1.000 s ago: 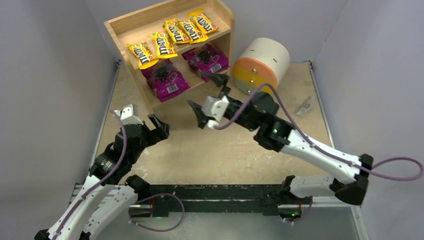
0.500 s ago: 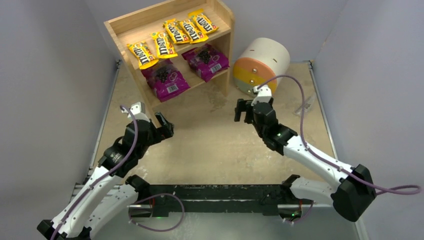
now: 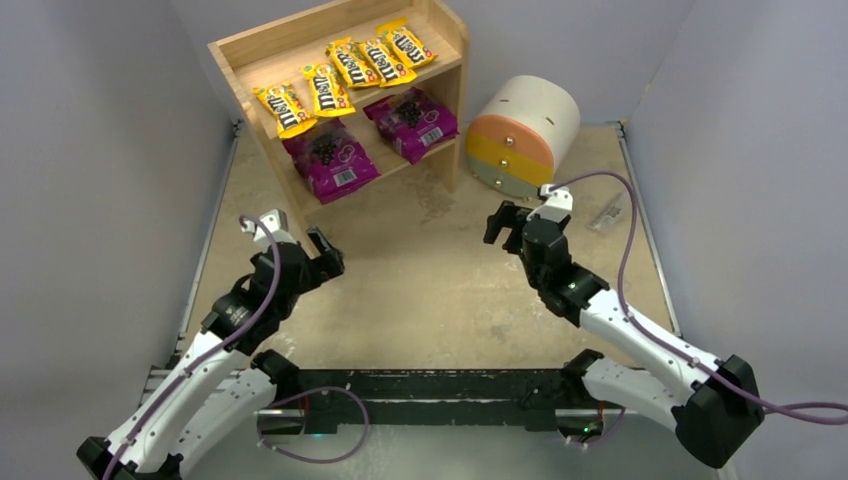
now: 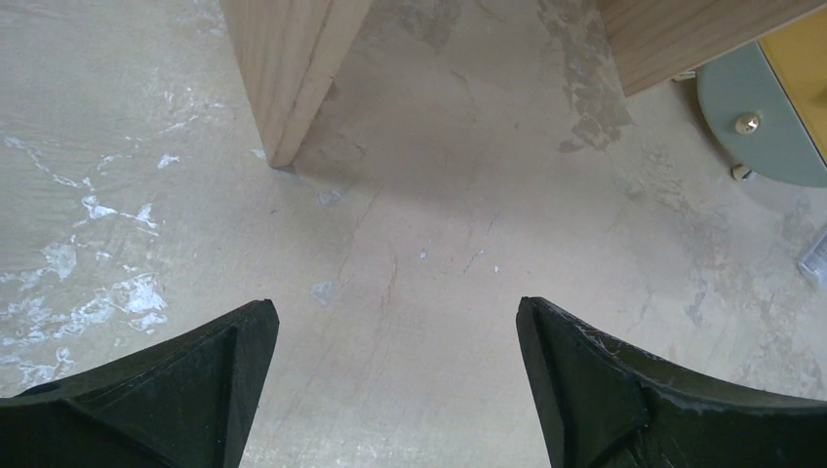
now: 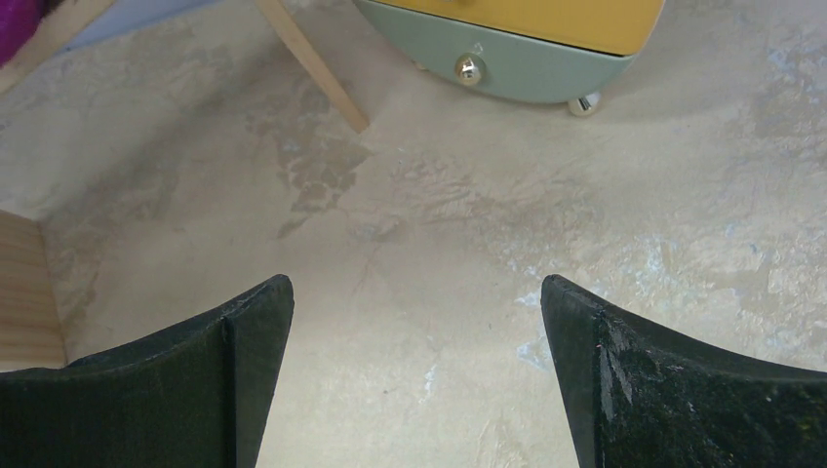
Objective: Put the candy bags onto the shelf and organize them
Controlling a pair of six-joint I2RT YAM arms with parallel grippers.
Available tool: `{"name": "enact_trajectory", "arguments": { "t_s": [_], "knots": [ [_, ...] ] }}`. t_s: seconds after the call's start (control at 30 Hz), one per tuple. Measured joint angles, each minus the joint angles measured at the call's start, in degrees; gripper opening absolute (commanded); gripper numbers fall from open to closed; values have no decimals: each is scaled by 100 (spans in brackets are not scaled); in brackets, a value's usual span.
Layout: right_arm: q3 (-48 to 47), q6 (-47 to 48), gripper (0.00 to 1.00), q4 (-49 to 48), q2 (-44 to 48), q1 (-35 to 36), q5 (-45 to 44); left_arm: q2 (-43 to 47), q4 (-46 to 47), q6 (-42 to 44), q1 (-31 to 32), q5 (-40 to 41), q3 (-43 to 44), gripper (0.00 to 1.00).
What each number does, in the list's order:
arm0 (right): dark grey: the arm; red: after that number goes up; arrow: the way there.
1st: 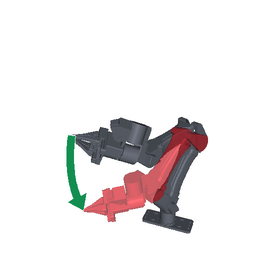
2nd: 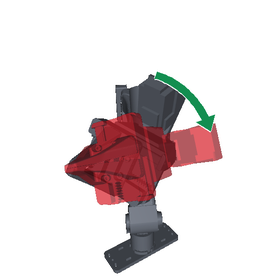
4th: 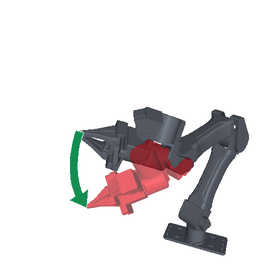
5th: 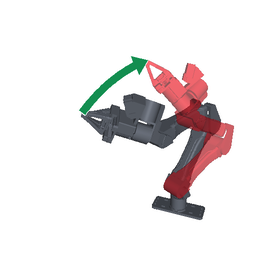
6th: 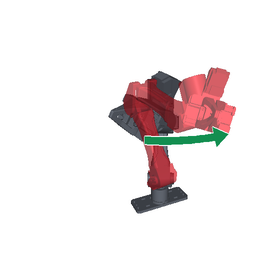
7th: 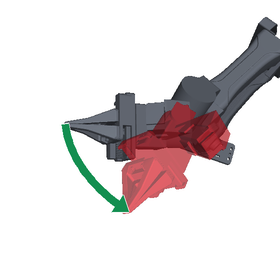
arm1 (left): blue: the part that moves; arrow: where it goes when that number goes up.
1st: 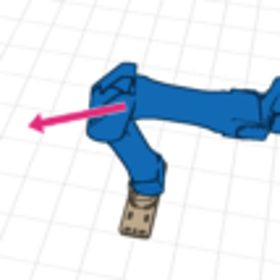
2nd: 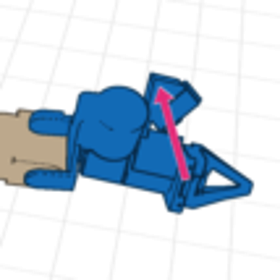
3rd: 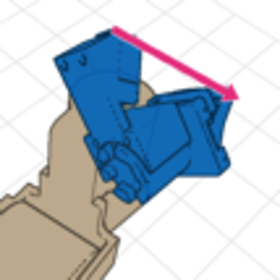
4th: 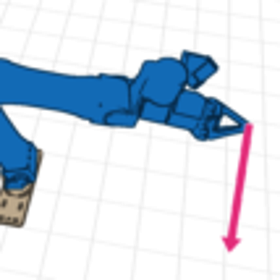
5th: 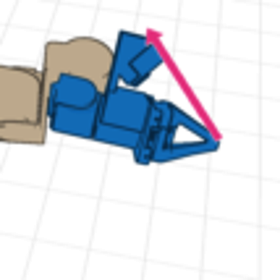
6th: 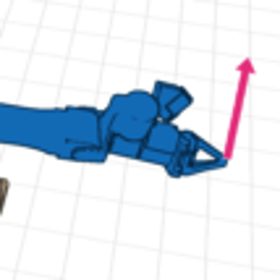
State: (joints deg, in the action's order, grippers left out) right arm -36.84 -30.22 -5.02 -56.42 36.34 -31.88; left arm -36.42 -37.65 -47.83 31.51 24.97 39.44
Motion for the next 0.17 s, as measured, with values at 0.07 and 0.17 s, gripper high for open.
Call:
{"name": "enact_trajectory", "arguments": {
  "t_s": [0.07,0.17],
  "knots": [
    [76,9,99,-120,79,0,-13,0,0,-22,0,59,0,100],
    [291,33,99,-315,227,0,-13,-7,-2,-63,0,168,0,100]
  ]
}}
